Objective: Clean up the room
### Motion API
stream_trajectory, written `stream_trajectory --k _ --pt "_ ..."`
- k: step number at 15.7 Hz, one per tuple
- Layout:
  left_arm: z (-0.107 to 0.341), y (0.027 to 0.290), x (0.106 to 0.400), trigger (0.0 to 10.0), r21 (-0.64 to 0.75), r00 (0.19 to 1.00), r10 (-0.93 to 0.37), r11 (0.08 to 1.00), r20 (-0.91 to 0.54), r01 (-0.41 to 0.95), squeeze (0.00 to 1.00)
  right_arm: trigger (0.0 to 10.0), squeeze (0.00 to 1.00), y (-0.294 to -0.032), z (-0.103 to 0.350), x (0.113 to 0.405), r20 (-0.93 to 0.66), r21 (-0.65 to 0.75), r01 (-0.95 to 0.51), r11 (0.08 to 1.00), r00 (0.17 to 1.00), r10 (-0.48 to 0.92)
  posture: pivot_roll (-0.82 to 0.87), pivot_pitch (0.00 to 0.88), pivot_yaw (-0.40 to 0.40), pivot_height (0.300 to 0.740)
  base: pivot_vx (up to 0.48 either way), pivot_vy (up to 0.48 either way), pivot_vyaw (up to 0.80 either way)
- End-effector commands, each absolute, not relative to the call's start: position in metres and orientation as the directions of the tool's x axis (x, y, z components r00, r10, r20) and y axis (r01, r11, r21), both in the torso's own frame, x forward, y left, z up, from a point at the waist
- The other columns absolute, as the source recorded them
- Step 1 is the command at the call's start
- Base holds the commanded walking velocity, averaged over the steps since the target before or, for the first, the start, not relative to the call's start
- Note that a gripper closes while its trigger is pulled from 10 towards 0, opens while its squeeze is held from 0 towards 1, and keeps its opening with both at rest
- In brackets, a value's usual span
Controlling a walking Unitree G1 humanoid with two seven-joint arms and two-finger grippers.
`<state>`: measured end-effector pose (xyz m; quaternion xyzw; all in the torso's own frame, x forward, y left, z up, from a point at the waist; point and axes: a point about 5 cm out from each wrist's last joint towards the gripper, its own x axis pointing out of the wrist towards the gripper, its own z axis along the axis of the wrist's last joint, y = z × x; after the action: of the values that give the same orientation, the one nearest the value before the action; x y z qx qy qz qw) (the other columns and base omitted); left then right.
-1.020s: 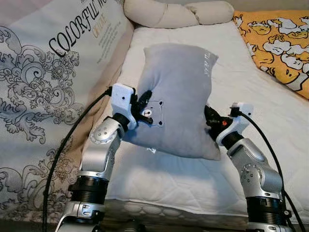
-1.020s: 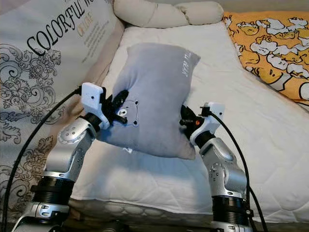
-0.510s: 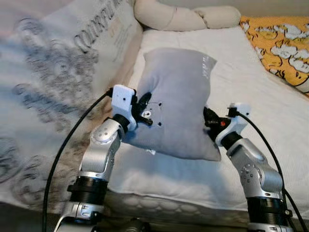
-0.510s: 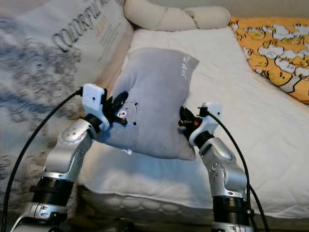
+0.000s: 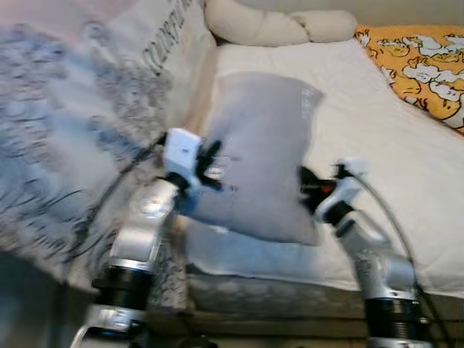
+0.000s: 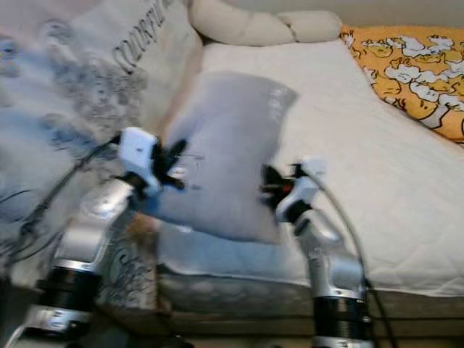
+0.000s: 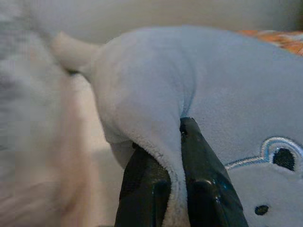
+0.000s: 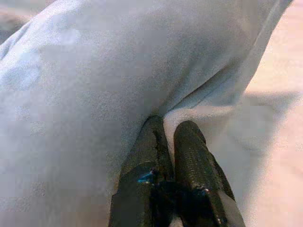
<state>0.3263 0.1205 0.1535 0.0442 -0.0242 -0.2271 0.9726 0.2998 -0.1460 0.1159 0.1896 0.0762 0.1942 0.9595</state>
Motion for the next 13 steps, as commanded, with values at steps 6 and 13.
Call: stream_trajectory --k 6,13 --pt "0.1664 0.1139 0.3276 10.0 0.109 0.895 -0.439 0.896 0.075 0.43 0.0 10.0 0.0 -0.1496 0.1212 0.3009 -0.057 0.384 -0.347 0.856 0.916 0.397 0.0 0.0 0.07 0.74 0.0 -0.08 0.0" --pt "0.1654 0.1125 0.3268 10.0 0.086 0.891 -0.448 0.893 0.073 0.442 0.0 10.0 0.0 -0.146 0.1202 0.3003 -0.074 0.334 -0.378 0.864 0.903 0.423 0.0 0.0 0.069 0.74 0.034 0.0 0.0"
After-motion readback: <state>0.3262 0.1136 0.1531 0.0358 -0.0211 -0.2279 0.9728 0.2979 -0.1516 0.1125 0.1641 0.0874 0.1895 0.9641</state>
